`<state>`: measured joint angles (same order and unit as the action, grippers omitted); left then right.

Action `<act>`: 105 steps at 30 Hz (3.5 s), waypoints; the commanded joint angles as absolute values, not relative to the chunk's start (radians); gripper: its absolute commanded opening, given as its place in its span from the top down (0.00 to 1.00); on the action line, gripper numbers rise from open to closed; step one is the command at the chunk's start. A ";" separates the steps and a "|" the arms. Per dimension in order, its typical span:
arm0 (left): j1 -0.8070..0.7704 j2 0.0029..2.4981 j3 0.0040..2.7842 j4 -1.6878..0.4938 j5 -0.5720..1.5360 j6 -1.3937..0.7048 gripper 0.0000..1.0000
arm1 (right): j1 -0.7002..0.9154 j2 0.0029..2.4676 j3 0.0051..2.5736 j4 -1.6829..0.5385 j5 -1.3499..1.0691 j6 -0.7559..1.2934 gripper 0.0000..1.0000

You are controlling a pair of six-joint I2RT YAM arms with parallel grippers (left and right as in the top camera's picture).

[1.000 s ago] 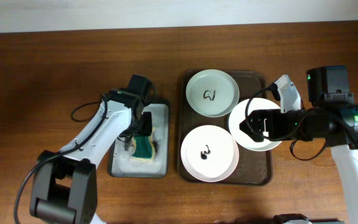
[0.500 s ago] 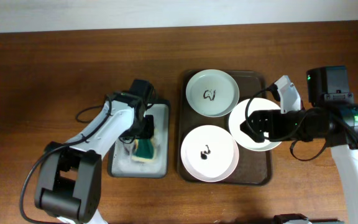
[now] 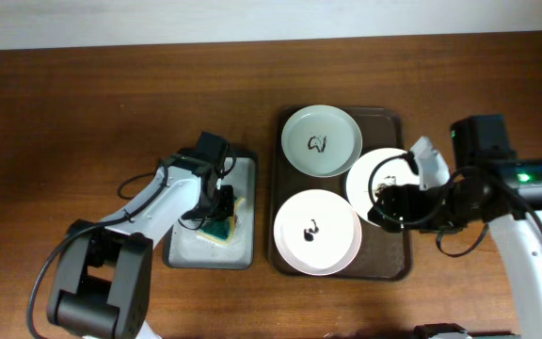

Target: Clean dirty plates on tray and stack at the side

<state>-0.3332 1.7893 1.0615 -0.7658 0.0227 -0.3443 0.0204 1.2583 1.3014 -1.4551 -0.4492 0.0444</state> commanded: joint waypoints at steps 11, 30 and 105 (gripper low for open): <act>-0.333 1.781 1.245 -0.931 0.046 -0.293 0.57 | 0.028 1.255 0.945 -1.153 -0.440 0.086 0.25; -0.392 1.784 1.062 -0.694 0.084 -0.026 0.70 | 0.028 1.255 0.945 -1.131 -0.440 0.087 0.00; -0.731 2.165 1.446 -0.781 0.290 -0.613 1.00 | 0.110 1.598 0.734 -0.639 -0.227 0.498 0.96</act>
